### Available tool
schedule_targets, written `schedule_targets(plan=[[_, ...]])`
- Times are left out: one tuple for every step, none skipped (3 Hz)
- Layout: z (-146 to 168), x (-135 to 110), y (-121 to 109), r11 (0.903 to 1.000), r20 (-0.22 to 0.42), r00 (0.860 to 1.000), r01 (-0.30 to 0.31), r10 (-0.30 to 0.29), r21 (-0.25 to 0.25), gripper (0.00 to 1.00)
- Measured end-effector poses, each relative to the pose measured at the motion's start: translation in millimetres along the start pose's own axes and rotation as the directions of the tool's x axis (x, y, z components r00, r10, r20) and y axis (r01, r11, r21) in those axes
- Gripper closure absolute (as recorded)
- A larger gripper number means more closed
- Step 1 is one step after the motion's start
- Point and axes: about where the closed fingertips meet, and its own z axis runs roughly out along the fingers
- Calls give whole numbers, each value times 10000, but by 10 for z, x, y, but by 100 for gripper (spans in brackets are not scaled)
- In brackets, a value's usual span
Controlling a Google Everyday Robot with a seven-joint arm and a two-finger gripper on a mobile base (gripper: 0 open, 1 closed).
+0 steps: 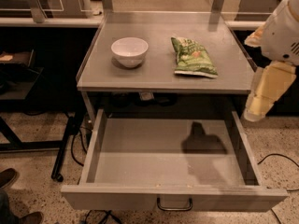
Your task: Place green jalapeno chip bag into top drawer
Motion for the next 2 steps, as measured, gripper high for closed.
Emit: schedule_targets(plan=[[406, -183, -457, 9995, 124, 9996, 262, -260, -172, 0], [415, -185, -472, 9995, 144, 9996, 254, -251, -167, 0]])
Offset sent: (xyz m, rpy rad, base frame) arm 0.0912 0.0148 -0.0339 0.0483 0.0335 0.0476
